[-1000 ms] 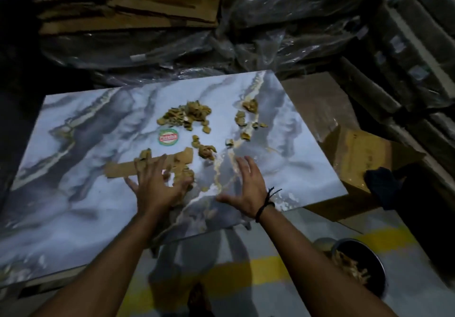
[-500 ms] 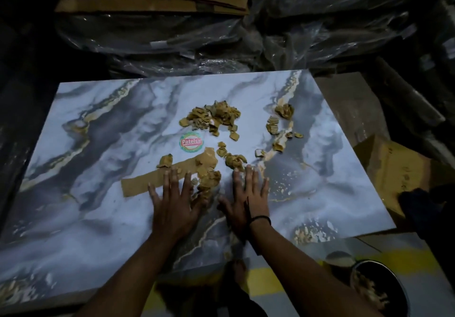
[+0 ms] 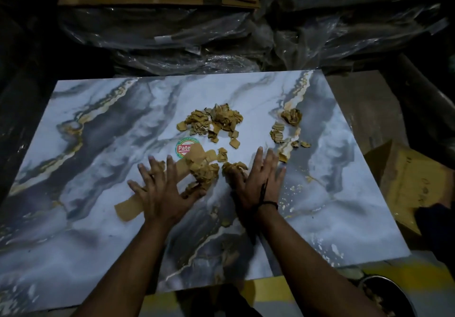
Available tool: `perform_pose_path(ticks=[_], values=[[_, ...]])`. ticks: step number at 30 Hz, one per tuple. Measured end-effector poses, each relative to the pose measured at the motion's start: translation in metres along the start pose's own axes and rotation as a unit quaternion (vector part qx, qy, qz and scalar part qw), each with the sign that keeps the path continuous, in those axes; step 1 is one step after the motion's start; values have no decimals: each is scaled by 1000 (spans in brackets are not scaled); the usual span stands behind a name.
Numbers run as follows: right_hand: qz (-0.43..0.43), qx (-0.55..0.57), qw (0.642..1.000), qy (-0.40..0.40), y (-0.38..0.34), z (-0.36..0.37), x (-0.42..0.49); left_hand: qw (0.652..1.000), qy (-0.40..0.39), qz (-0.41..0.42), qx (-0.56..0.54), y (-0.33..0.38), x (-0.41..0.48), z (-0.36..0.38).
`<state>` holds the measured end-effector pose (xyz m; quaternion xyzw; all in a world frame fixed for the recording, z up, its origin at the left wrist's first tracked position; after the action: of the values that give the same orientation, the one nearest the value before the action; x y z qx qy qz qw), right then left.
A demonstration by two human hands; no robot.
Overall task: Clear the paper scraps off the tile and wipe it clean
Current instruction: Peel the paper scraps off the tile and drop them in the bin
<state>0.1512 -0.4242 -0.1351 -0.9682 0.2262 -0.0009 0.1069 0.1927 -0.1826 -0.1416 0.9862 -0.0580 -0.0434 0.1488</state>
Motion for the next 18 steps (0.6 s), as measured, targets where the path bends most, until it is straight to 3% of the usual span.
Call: perform_pose_path(ticks=[5,8,11,16,18], values=[[81,17,996,-30,33,9,37,999,-44,-3,12,23,9,15],[36,10,998,-53,14,17,37,997,-60,34,-28,55,13,28],[-10,78,996,-48,-4,11,31,992,-47,72,-91,85,17,31],[-1,139,983,117,43,-31,76,977,80,109,-166,79,23,-12],[7,124,978,165,79,-46,114,968,85,99,-213,61,33,-19]])
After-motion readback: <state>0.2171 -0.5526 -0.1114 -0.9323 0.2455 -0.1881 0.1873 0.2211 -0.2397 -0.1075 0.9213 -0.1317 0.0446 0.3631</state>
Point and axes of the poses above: each hand's wrist, its own x-axis towards the middle knuckle, its own z-axis out of the palm, y = z × x, the point moved 6 cm from there along x, towards the middle knuckle, and after that the axes turned 7 degrees about -x, right-handed, at the moved point
